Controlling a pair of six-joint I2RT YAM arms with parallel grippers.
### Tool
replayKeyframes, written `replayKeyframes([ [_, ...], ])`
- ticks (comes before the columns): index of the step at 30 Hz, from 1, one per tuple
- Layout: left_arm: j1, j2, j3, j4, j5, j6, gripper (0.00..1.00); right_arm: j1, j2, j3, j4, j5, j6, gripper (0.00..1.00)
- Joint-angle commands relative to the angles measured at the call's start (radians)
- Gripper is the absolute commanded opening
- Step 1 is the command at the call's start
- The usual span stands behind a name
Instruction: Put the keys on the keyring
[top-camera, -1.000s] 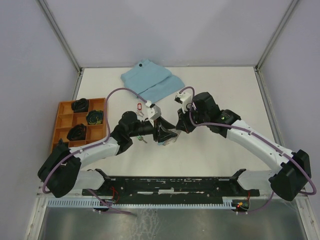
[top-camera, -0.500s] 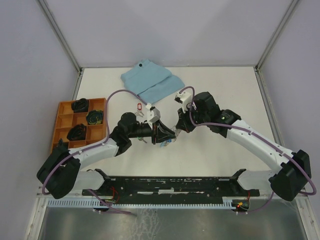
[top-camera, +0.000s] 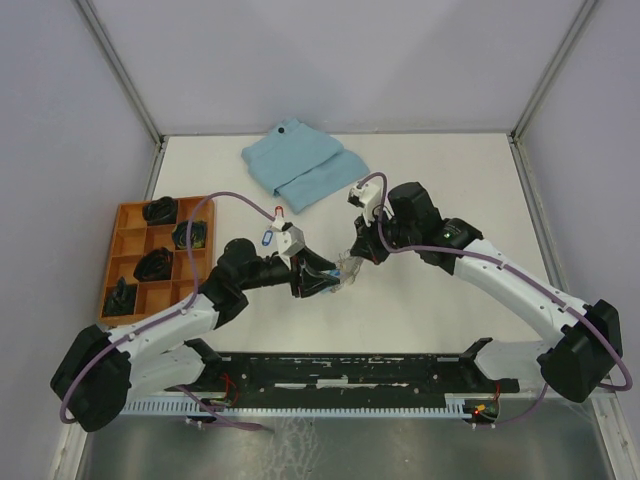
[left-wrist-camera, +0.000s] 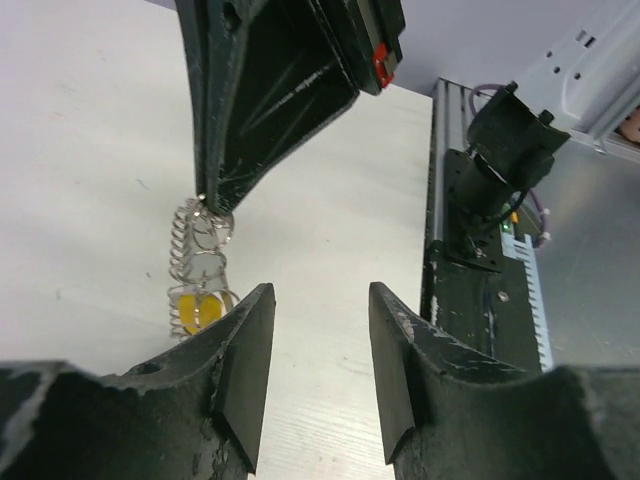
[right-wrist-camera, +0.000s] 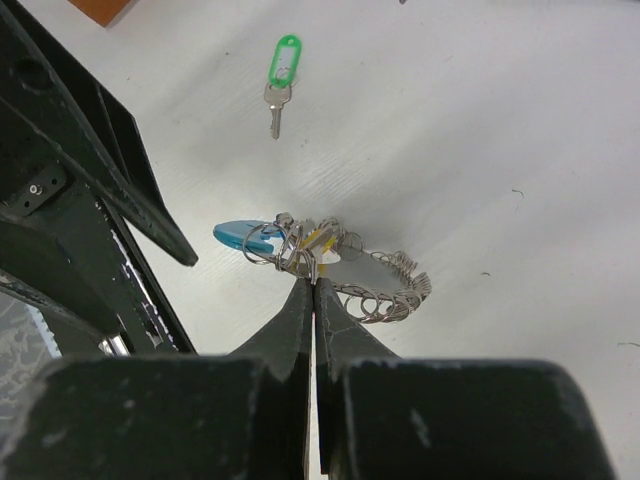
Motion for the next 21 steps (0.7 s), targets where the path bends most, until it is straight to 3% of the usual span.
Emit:
replayKeyframes([
  [1,-0.002,-0.049,0.009,-0.067,-0.130,0.080,0.52,-0.005,-0.017,0.025,0.070,-0.057,-0.037,0.01],
  [9,-0.002,0.037,0.043,-0.052,-0.083,0.066,0.55,-0.005,-0.005,0.027,0.091,-0.069,-0.038,0.01],
  [21,-0.030,0.153,0.000,0.046,-0.105,0.005,0.52,-0.004,0.014,0.032,0.121,-0.104,-0.025,0.01],
])
